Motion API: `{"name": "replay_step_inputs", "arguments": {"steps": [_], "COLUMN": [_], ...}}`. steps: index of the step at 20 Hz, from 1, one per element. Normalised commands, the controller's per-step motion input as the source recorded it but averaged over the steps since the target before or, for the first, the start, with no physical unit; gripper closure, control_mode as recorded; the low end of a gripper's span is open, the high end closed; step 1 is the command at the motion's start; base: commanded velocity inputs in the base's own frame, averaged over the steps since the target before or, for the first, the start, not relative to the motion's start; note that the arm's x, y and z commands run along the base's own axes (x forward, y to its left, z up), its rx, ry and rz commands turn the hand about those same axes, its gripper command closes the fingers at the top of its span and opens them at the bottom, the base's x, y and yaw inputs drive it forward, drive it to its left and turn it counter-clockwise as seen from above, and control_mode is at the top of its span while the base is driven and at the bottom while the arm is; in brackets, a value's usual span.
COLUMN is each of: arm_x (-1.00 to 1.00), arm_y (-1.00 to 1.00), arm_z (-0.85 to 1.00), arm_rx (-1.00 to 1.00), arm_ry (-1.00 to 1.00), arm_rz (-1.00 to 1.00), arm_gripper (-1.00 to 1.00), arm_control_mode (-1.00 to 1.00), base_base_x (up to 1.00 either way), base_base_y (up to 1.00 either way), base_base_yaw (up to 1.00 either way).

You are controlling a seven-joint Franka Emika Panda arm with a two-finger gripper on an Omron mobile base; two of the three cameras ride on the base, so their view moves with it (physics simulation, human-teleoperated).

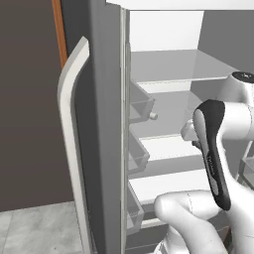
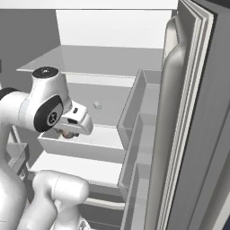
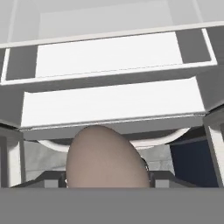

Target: Pick the egg and butter from the fridge and place them by the bowl for mixing.

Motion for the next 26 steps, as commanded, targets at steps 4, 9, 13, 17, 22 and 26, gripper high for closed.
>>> {"name": "replay_step_inputs", "arguments": {"steps": [4,9,13,17,22,26], "arm_x": [-0.7,-0.39,-0.12,-0.01,0.0,0.0], "arm_y": [0.0,0.11,0.01,0.0,0.0,0.0], "arm_z": [0.26,0.02,0.13,0.02,0.0,0.0], "arm_rx": [-0.02,-0.06,-0.01,0.0,0.0,0.0], "arm_ry": [0.0,0.0,0.0,0.01,0.0,0.0], "arm_rz": [0.01,0.02,0.03,0.04,0.0,0.0], "arm_gripper": [1.0,1.0,1.0,1.0,1.0,1.0], "arm_control_mode": [-1.0,-1.0,-1.0,1.0,1.0,1.0], "base_base_x": [0.0,0.0,0.0,-0.01,-0.92,-1.0], "base_base_y": [0.0,0.0,0.0,0.01,0.05,0.0], "base_base_yaw": [0.0,0.0,0.0,0.0,-0.03,-0.2]}}
